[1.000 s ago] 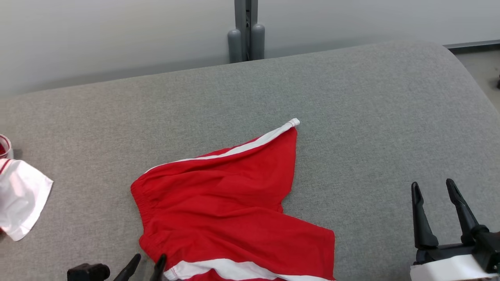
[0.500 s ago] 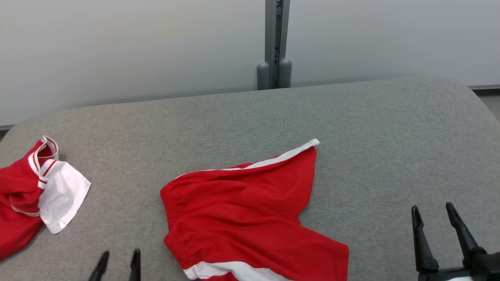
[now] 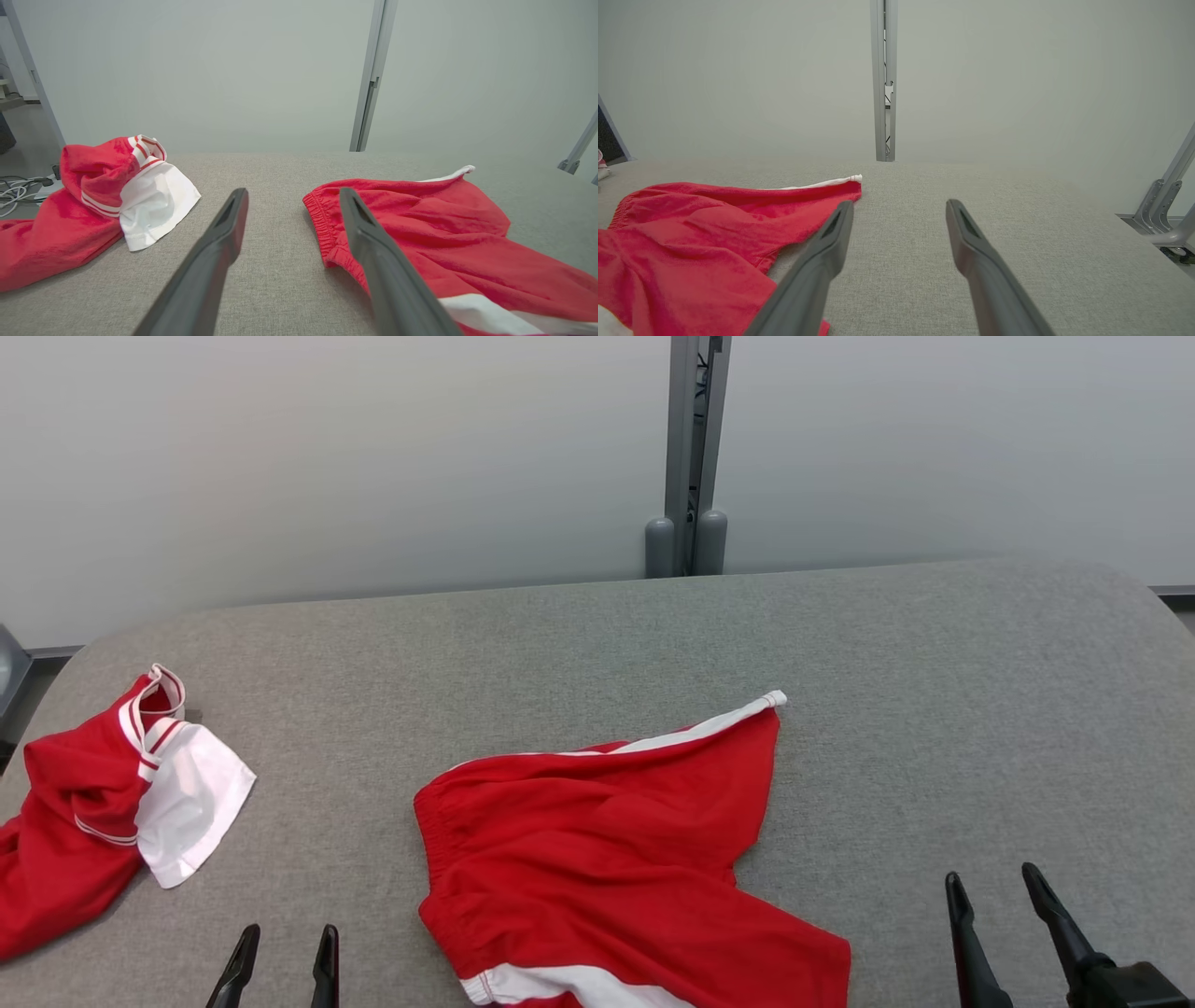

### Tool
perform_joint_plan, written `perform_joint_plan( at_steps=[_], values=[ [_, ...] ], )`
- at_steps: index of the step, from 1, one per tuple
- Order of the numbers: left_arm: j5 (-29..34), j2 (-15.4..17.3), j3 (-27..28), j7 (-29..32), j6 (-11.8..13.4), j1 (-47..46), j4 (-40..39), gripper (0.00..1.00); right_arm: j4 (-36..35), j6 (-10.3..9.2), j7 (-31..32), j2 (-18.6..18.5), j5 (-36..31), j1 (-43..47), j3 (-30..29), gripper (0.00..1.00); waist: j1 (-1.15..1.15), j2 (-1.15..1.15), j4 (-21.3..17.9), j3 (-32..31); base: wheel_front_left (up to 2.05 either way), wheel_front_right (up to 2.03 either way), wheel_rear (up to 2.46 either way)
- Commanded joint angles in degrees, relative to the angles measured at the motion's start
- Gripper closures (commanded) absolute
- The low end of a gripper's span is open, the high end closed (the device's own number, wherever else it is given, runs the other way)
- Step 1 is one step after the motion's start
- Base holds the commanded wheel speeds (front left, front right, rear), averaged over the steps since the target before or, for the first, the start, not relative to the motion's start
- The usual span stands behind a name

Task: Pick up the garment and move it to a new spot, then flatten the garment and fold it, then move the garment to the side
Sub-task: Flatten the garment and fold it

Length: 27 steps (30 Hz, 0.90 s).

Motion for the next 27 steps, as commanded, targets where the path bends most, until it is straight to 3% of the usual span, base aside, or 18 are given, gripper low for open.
perform_joint_plan(
  at_steps=[1, 7, 12, 16, 21, 27],
  values=[
    [1.33, -0.86, 1.32, -0.09, -1.64, -0.64, 0.49, 0.00, 0.40, 0.01, -0.29, -0.31, 0.43, -0.92, 0.32, 0.00, 0.00, 0.00, 0.26, 0.01, 0.00, 0.00, 0.00],
    [4.24, -3.99, 4.29, -0.09, -6.07, -1.31, 1.46, 0.00, 1.00, 0.01, -0.28, -0.28, 1.70, -1.76, 2.51, 0.00, 0.00, 0.00, 0.33, 0.21, 0.00, 0.00, 0.00],
    [2.11, -5.30, 3.16, -0.06, -8.84, -0.22, 3.55, 0.00, 4.48, 0.01, 0.37, -0.58, 2.77, -0.97, 10.39, 0.00, 0.00, 0.00, 0.07, 1.13, 0.00, 0.00, 0.00],
    [-1.78, -3.58, -1.39, 4.76, -10.69, -1.46, 4.06, 0.00, 2.64, 0.01, 7.14, -4.94, 4.82, 0.03, 17.33, 0.00, 0.00, 0.00, -0.03, 3.01, 0.00, 0.00, 0.00],
    [-8.19, -0.54, -4.81, 12.80, -11.00, -2.75, 2.70, 0.00, -5.04, 0.01, 17.58, -11.82, 8.61, 3.57, 22.21, 0.00, 0.00, 0.00, -0.84, 6.49, 0.00, 0.00, 0.00],
    [-12.97, 2.41, -6.80, 18.04, -11.07, -4.31, 0.88, 0.00, -10.91, 0.01, 24.44, -16.15, 11.55, 7.32, 21.99, 0.00, 0.00, 0.00, -2.07, 10.21, 0.00, 0.00, 0.00]
  ],
)
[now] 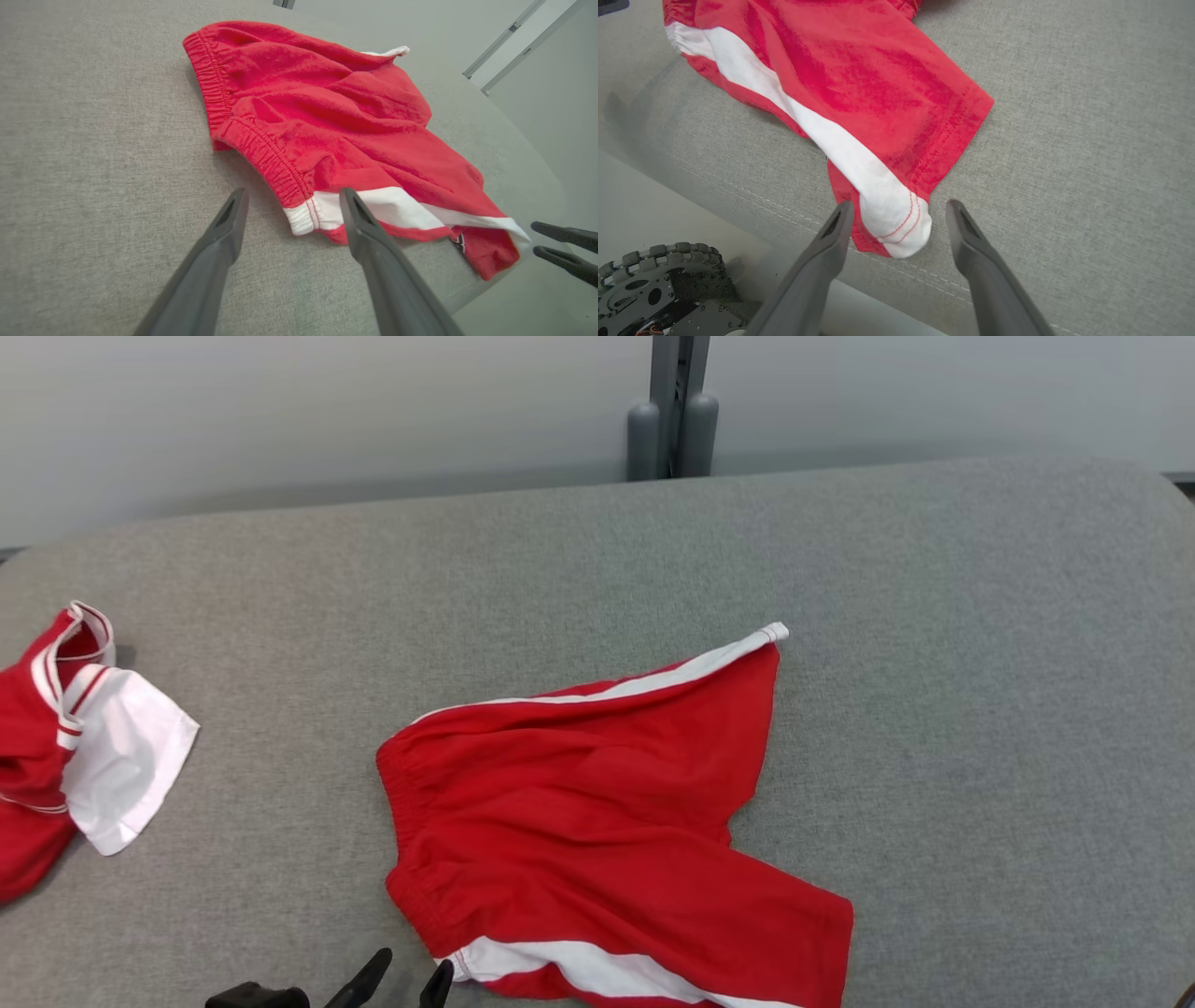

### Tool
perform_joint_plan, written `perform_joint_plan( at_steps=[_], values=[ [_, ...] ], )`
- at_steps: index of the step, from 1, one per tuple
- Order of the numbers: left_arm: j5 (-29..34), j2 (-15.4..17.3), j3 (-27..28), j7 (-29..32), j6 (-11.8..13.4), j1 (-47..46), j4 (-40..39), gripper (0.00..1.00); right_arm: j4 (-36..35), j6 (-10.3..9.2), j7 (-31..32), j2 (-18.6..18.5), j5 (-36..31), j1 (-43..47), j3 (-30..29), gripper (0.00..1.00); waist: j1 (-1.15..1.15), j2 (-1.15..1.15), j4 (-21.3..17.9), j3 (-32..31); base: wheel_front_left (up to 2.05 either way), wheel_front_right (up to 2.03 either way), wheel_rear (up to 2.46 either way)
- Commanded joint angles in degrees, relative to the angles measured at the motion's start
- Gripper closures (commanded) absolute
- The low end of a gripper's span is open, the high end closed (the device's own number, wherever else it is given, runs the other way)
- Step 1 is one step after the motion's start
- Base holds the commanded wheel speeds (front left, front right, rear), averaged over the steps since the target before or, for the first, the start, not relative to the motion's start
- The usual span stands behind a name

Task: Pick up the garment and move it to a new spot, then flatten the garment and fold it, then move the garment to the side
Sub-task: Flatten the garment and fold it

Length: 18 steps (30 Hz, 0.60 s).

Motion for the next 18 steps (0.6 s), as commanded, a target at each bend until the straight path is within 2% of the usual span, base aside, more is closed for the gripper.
perform_joint_plan(
  at_steps=[1, 8, 18],
  values=[
    [-0.42, 0.89, -0.33, 0.75, -0.04, -1.20, -0.26, 0.00, -0.67, 0.01, 0.60, -0.49, -0.07, 0.27, -0.61, 0.00, 0.00, 0.00, -0.75, 1.66, 0.00, 0.00, 0.00],
    [-4.07, 2.76, -2.23, 5.62, -0.06, -1.42, -1.42, 0.00, -0.42, 0.01, 2.00, 0.94, -0.23, -1.66, 0.27, 0.00, 0.00, 0.00, -1.42, 3.92, 0.00, 0.00, 0.00],
    [-5.78, 3.68, -2.68, 6.84, -0.07, -1.21, -3.33, 0.00, 1.43, 0.01, 2.06, 1.37, 0.19, -3.32, 1.49, 0.00, 0.00, 0.00, -0.82, 4.70, 0.00, 0.00, 0.00]
  ],
)
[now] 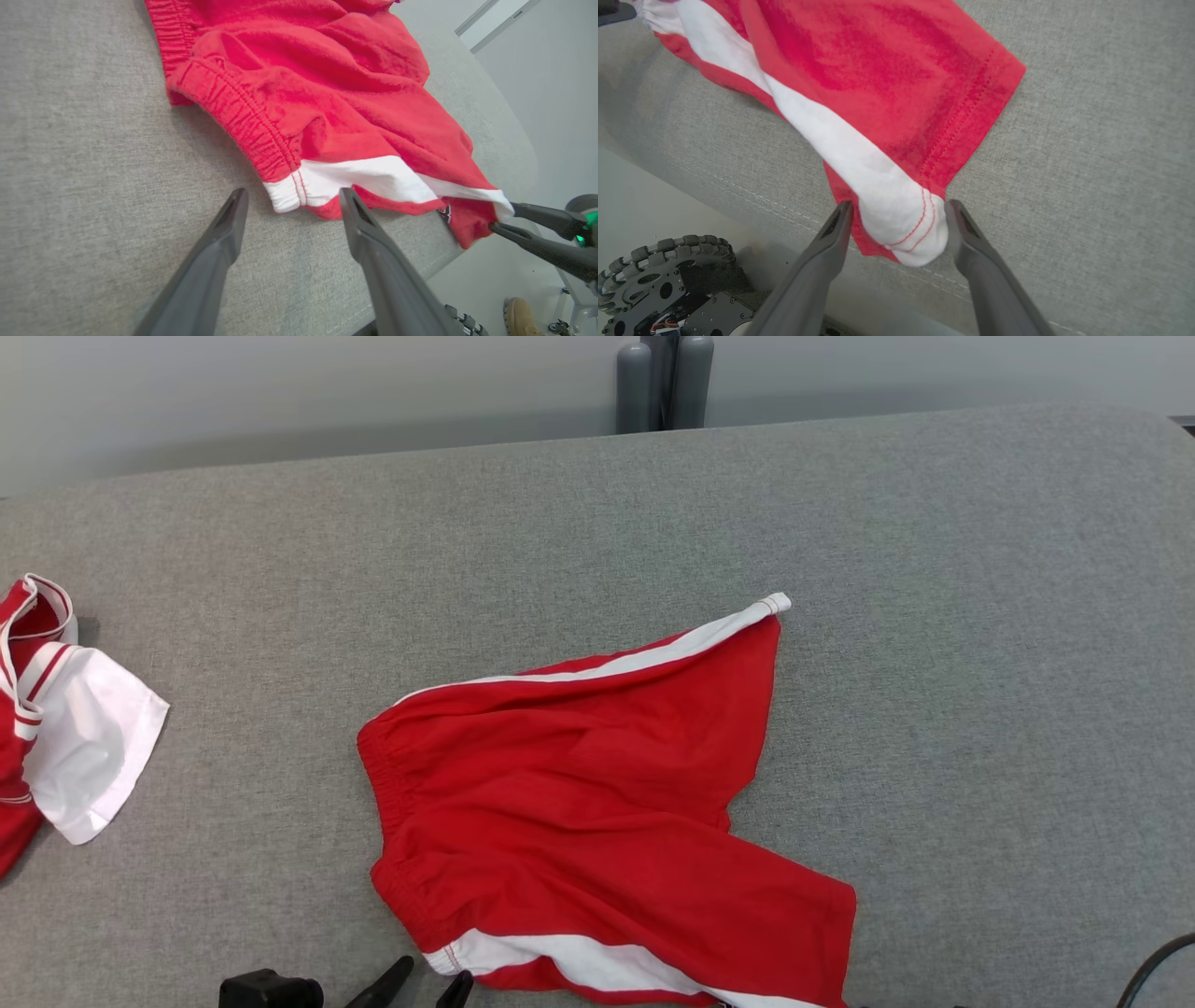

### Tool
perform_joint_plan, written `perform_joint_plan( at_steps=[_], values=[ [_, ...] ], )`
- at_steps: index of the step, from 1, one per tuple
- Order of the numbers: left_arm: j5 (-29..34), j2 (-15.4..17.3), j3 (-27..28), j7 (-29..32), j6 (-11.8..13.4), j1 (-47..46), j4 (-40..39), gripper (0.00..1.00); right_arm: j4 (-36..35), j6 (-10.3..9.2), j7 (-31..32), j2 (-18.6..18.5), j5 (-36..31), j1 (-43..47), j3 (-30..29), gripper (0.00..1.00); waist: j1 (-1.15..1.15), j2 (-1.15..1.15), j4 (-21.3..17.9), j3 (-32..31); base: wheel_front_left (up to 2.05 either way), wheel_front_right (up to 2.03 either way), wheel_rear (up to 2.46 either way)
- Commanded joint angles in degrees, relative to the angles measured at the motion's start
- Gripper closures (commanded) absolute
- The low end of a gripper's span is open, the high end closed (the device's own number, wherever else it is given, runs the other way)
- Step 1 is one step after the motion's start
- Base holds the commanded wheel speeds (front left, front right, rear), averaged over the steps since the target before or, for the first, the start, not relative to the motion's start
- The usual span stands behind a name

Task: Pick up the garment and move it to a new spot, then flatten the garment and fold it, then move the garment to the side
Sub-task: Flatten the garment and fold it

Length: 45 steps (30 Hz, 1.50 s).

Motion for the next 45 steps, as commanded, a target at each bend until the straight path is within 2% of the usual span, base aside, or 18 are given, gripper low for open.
perform_joint_plan(
  at_steps=[1, 23, 24, 25, 26, 27, 28, 33, 36, 40, 45],
  values=[
    [-0.41, 0.26, -0.10, -0.07, -0.07, -0.39, -0.04, 0.00, 0.31, 0.01, 0.05, -0.34, -0.11, -0.82, -0.06, 0.00, 0.00, 0.00, 0.03, 0.07, 0.00, 0.00, 0.00],
    [-2.66, 0.70, -2.80, -1.57, -0.08, -5.51, 4.54, 0.00, 2.77, 0.01, -0.27, 0.97, -0.07, -3.78, 0.93, 0.00, 0.00, 0.00, -0.37, 3.17, 0.00, 0.00, 0.00],
    [-2.63, 0.89, -3.14, -1.76, -0.08, -5.77, 4.71, 0.00, 2.95, 0.01, -0.11, 1.05, 0.11, -3.88, 1.07, 0.07, 0.00, 0.00, -0.40, 3.24, 0.00, 0.00, 0.00],
    [-2.42, 1.28, -3.80, -1.77, -0.08, -6.08, 4.83, 0.15, 3.19, 0.01, 0.15, 1.04, 0.17, -4.06, 1.24, 0.42, 0.00, 0.00, -0.46, 3.30, 0.00, 0.00, 0.00],
    [-2.46, 1.38, -4.14, -2.00, -0.07, -6.28, 5.11, 0.52, 3.37, 0.01, 0.34, 1.03, 0.25, -4.23, 1.38, 0.57, 0.00, 0.00, -0.52, 3.34, 0.00, 0.00, 0.00],
    [-2.78, 1.59, -4.83, -2.04, -0.08, -6.51, 5.29, 0.75, 3.63, 0.01, 0.67, 1.05, 0.58, -4.39, 1.68, 0.97, 0.00, 0.00, -0.61, 3.33, 0.00, 0.00, 0.00],
    [-3.04, 1.79, -5.33, -2.27, -0.07, -6.72, 5.45, 0.98, 3.76, 0.01, 1.07, 0.91, 0.78, -4.53, 2.14, 1.00, 0.00, 0.00, -0.71, 3.30, 0.00, 0.00, 0.00],
    [-4.62, 3.07, -6.93, -3.19, -0.07, -7.36, 6.12, 1.00, 2.56, 0.01, 2.28, -0.11, 3.12, -4.78, 3.06, 1.00, 0.00, 0.00, -1.37, 2.62, 0.00, 0.00, 0.00],
    [-5.75, 4.42, -6.80, -4.11, -0.07, -6.67, 3.98, 1.00, -0.91, 0.01, 3.19, -0.62, 6.40, -3.91, 1.69, 1.00, 0.00, 0.00, -2.08, 1.74, 0.00, 0.00, 0.00],
    [-7.97, 6.80, -5.21, -4.52, -0.08, -4.76, -4.12, 1.00, -10.59, 0.01, 4.62, -2.39, 10.93, -2.83, -3.17, 1.00, 0.00, 0.00, -3.16, 0.59, 0.00, 0.00, 0.00],
    [-10.00, 10.85, -1.87, -2.39, 0.18, -5.09, -18.55, 1.00, -23.44, 0.01, 8.10, -5.13, 13.20, -4.15, -10.21, 1.00, 0.00, 0.00, -4.11, -0.02, 0.00, 0.00, 0.00]
  ],
)
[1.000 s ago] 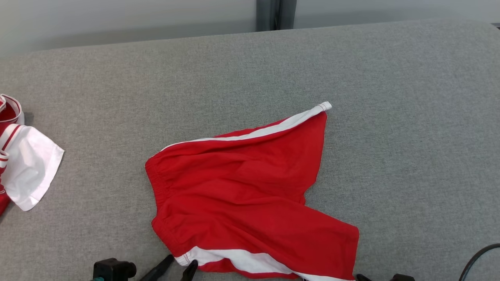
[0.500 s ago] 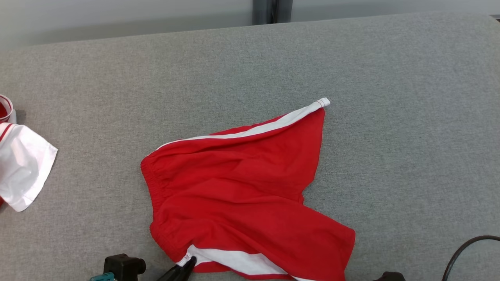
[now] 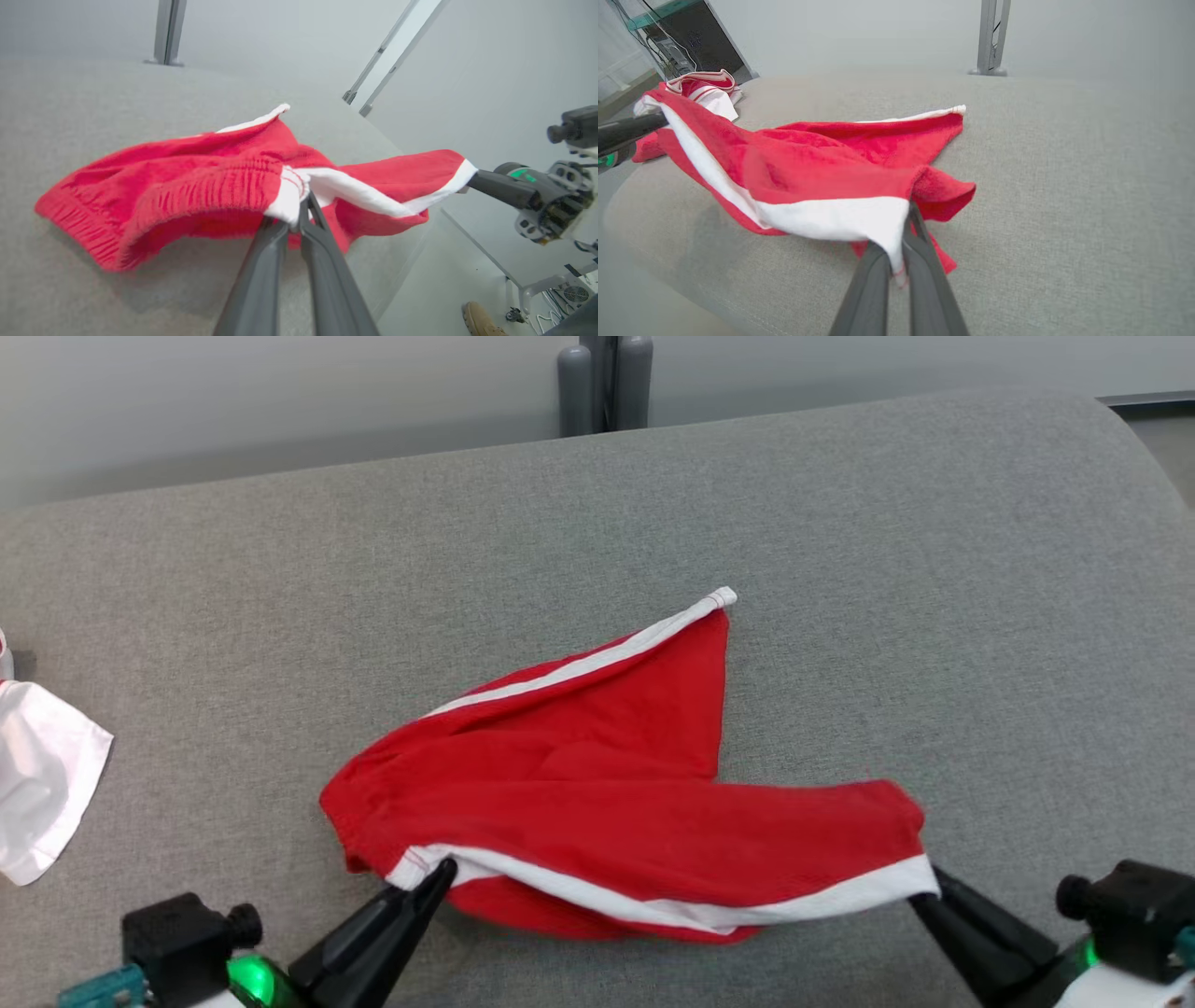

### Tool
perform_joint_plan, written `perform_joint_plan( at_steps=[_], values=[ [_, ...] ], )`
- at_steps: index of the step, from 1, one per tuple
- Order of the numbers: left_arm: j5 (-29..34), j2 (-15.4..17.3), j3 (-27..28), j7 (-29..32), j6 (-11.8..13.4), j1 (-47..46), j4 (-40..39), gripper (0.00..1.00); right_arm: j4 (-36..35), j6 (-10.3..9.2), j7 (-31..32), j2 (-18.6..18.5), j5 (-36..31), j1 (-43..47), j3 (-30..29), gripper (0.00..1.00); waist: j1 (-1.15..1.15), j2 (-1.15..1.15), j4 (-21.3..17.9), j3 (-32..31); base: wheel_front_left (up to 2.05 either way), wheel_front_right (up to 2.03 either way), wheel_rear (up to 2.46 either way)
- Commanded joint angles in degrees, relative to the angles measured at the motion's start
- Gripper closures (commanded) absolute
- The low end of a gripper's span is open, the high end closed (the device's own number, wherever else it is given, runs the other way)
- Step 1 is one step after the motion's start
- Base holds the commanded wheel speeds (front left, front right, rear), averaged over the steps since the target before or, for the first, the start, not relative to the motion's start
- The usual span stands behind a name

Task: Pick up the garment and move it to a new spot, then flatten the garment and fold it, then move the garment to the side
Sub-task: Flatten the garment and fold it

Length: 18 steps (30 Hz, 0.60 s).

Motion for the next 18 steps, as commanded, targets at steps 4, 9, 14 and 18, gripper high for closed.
perform_joint_plan(
  at_steps=[4, 9, 14, 18],
  values=[
    [-4.18, 4.15, 4.18, 5.36, 0.33, -7.15, -10.41, 1.00, -7.36, 0.01, 3.53, -2.82, 2.11, -6.55, -4.54, 1.00, 0.00, 0.00, -0.18, 2.34, 0.00, 0.00, 0.00],
    [-9.62, 7.50, 8.88, 11.90, 0.85, -21.13, -10.48, 1.00, -7.89, 0.01, 4.54, -5.81, 2.34, -21.19, -5.39, 1.00, 0.00, 0.00, -0.38, 8.99, 0.00, 0.00, 0.00],
    [-11.07, 9.05, 9.90, 18.69, 0.93, -46.88, -0.43, 1.00, 1.64, 0.01, 3.97, -2.97, 2.94, -46.73, -2.93, 1.00, 0.00, 0.00, 0.11, 18.36, 0.00, 0.00, 0.00],
    [-6.73, 6.20, 6.57, 18.22, 0.39, -68.02, 11.85, 1.00, 14.72, 0.00, 2.10, 1.77, 0.40, -68.29, -2.53, 1.00, 0.00, 0.00, 1.27, 24.34, 0.00, 0.00, 0.00]
  ],
)
